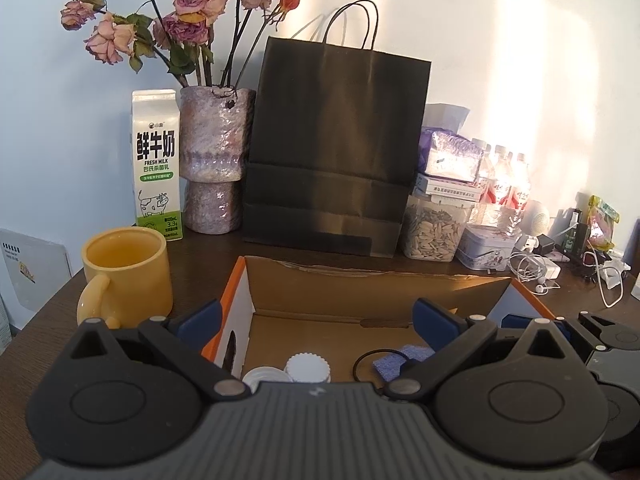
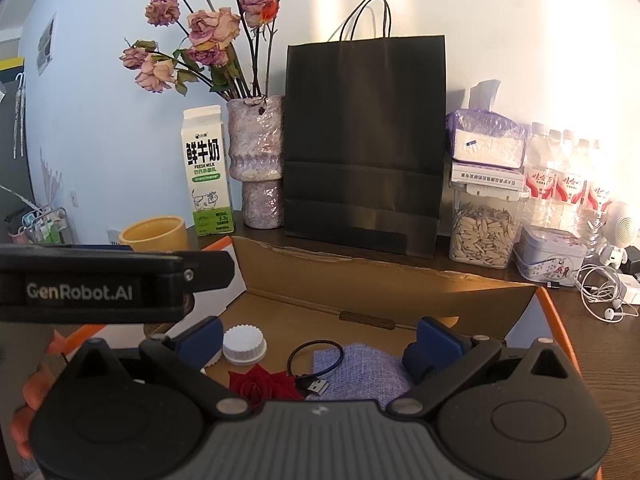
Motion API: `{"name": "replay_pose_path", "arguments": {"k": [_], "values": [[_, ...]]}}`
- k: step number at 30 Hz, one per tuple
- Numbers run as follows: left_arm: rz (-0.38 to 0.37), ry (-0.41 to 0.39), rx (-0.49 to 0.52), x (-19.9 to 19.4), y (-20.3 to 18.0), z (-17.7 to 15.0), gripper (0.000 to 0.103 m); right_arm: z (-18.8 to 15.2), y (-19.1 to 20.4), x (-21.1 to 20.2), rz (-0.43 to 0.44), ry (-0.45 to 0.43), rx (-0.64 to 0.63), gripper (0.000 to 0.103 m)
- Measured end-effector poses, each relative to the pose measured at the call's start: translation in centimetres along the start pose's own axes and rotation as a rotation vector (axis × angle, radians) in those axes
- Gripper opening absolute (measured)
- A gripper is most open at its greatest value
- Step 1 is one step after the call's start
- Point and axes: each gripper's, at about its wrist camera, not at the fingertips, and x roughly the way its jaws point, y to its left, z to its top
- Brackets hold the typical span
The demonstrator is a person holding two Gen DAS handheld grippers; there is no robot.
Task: Organize objects
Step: 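Open the right tool to drop the cable while the left tool drops the white cap, then withdraw both tools from the box toward the items on the table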
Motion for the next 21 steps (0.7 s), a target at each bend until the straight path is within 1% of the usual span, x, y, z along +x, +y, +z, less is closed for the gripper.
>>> {"name": "replay_pose_path", "arguments": {"k": [9,21], "values": [[-0.01,-0.03,0.004,-2.3,-0.2,-0.1,0.103,-0.1,0.2,-2.0,-0.006,-0.029,-0.017,0.103],[-0.019,-0.051,0.007,-7.3,0.7,-1.7,0.103,-1.9,0.6,-6.8,-0.025,-0.053,-0.046,0.103]]}}
